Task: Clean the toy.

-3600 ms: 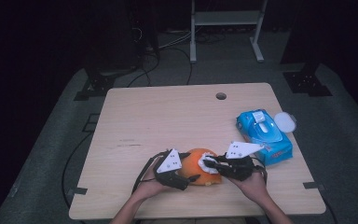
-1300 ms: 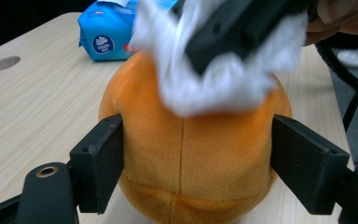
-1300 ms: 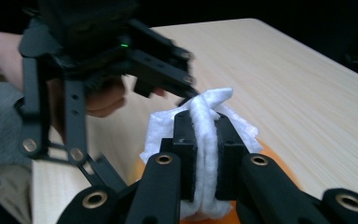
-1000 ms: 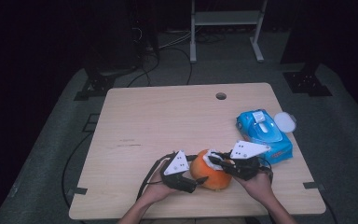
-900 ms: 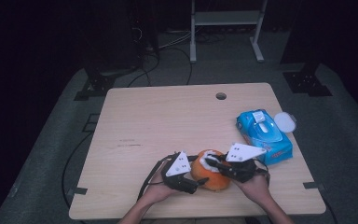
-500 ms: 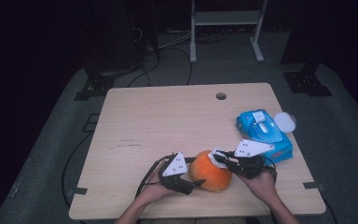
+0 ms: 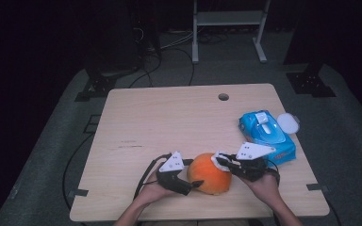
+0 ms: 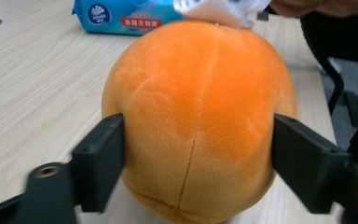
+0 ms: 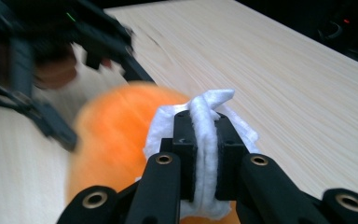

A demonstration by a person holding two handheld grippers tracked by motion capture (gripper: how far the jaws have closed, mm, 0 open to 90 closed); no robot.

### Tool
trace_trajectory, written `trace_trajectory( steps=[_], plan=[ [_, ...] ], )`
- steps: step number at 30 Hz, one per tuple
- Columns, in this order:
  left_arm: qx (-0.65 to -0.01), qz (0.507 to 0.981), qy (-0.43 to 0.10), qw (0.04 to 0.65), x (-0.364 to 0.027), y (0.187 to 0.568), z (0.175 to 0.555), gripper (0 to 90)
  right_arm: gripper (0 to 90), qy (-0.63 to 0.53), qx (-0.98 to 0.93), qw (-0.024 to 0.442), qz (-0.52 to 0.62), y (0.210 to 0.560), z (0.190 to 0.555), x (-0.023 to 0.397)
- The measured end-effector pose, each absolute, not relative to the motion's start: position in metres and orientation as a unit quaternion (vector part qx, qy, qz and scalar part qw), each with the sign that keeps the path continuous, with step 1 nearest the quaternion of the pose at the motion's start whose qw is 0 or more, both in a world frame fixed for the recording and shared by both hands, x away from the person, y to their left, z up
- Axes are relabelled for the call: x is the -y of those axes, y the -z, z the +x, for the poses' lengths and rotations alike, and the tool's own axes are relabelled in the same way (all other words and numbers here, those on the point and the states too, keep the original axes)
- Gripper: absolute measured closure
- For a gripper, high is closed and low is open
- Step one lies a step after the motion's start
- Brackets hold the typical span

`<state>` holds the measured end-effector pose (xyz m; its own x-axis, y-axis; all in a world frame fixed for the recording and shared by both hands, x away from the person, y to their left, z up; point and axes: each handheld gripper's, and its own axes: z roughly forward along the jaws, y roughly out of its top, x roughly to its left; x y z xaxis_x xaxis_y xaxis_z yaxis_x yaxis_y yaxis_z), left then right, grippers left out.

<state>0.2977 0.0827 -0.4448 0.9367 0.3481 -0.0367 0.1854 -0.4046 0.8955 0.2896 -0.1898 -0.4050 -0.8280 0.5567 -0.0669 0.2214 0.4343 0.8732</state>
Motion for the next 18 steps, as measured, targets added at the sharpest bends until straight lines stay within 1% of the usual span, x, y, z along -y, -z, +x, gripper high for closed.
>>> trace_trajectory(
  steps=[1, 2, 4, 6, 7, 9, 11, 12, 13, 14, 15, 16, 18],
  plan=[
    [-0.162, 0.83, -0.081, 0.528, -0.079, 0.443, 0.298, 9.0, 81.2, -0.487, -0.824, 0.166, 0.237, 0.406, 0.29, 0.19],
    [-0.158, 0.83, -0.087, 0.528, -0.075, 0.441, 0.297, 9.0, 81.2, -0.487, -0.824, 0.166, 0.237, 0.406, 0.29, 0.19],
    [-0.148, 0.834, -0.102, 0.521, -0.069, 0.442, 0.296, 8.8, 81.2, -0.503, -0.821, 0.152, 0.225, 0.405, 0.287, 0.182],
    [-0.141, 0.836, -0.106, 0.52, -0.074, 0.445, 0.295, 15.8, 81.2, -0.504, -0.825, 0.152, 0.206, 0.404, 0.284, 0.173],
    [-0.144, 0.839, -0.098, 0.516, -0.08, 0.447, 0.297, 22.7, 81.2, -0.498, -0.83, 0.156, 0.196, 0.404, 0.283, 0.171],
    [-0.151, 0.842, -0.094, 0.509, -0.086, 0.447, 0.299, 25.1, 81.2, -0.498, -0.83, 0.153, 0.2, 0.404, 0.284, 0.173],
    [-0.157, 0.842, -0.083, 0.509, -0.092, 0.449, 0.301, 25.3, 81.2, -0.49, -0.831, 0.162, 0.209, 0.407, 0.288, 0.181],
    [-0.157, 0.842, -0.081, 0.51, -0.093, 0.449, 0.301, 25.2, 81.2, -0.486, -0.831, 0.164, 0.216, 0.409, 0.289, 0.186],
    [-0.158, 0.84, -0.08, 0.514, -0.092, 0.448, 0.301, 23.7, 81.2, -0.489, -0.827, 0.157, 0.229, 0.41, 0.29, 0.19],
    [-0.157, 0.837, -0.084, 0.518, -0.088, 0.444, 0.301, 19.4, 81.2, -0.491, -0.826, 0.154, 0.231, 0.41, 0.291, 0.191],
    [-0.154, 0.828, -0.086, 0.533, -0.08, 0.439, 0.3, 10.2, 81.2, -0.493, -0.825, 0.155, 0.228, 0.41, 0.289, 0.185],
    [-0.154, 0.828, -0.086, 0.533, -0.08, 0.439, 0.3, 8.9, 81.2, -0.493, -0.825, 0.155, 0.228, 0.41, 0.289, 0.185],
    [-0.147, 0.832, -0.094, 0.527, -0.074, 0.438, 0.299, 9.0, 81.1, -0.506, -0.823, 0.136, 0.217, 0.409, 0.288, 0.177]
  ],
)
